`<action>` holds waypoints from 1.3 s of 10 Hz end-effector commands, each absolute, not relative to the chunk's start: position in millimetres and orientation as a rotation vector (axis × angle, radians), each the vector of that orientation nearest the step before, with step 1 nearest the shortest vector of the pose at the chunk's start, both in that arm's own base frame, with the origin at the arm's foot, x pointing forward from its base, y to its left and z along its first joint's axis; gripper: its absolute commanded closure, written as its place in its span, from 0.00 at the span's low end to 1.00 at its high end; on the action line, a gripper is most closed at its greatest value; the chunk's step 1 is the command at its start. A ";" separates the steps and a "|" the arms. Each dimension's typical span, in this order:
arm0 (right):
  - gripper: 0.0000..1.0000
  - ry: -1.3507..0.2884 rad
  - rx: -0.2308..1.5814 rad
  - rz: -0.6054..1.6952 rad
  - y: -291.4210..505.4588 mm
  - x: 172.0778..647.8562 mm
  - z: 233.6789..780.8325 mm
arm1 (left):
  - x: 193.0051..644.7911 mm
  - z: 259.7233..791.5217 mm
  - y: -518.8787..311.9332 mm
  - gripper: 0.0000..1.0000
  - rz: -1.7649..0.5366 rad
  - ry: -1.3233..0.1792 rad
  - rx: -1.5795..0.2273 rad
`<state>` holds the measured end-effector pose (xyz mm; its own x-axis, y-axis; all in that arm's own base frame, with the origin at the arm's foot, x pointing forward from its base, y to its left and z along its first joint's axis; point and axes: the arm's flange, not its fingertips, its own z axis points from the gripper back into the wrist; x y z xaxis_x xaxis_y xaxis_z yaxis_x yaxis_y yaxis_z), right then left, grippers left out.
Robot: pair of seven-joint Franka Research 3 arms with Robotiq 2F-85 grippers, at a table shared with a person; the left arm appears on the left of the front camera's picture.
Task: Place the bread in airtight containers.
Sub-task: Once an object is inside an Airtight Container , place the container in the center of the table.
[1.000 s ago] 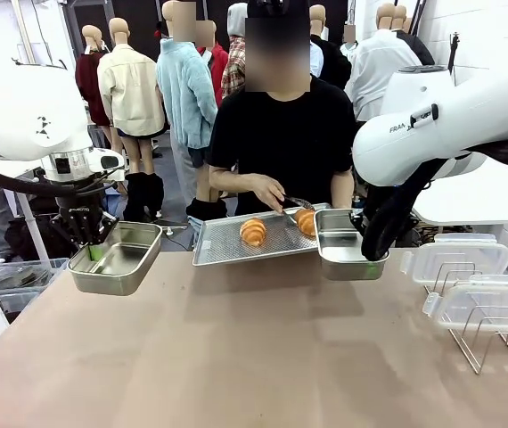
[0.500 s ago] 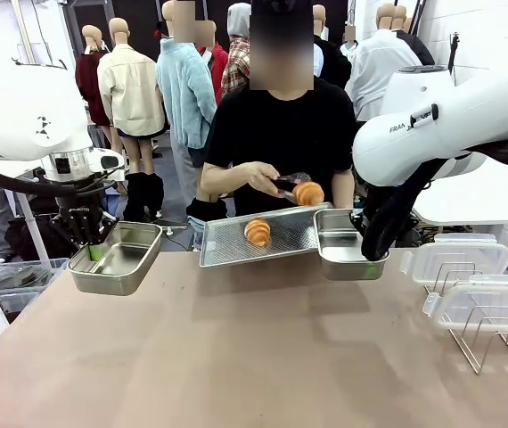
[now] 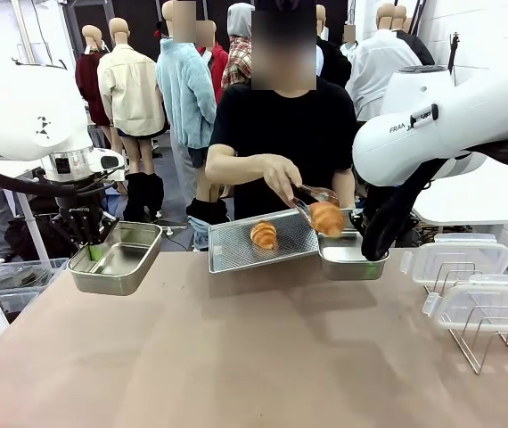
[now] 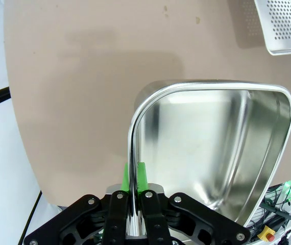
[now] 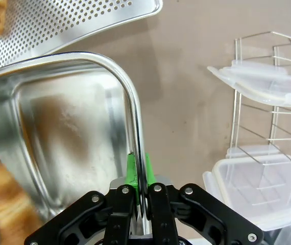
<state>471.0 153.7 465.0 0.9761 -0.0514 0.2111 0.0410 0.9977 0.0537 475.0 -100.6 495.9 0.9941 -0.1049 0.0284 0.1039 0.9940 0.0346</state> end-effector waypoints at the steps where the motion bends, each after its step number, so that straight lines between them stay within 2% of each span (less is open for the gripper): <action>1: 1.00 -0.228 0.045 -0.042 152.6 469.4 465.9 | 476.2 498.8 -99.3 1.00 -0.122 -0.047 0.031; 13: 1.00 -0.228 0.045 -0.042 152.6 469.4 465.9 | 476.2 498.8 -99.3 1.00 -0.122 -0.047 0.031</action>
<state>470.5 153.1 463.8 0.9765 -0.0513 0.2091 0.0411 0.9978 0.0526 475.0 -100.7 496.0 0.9941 -0.1050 0.0285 0.1040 0.9940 0.0346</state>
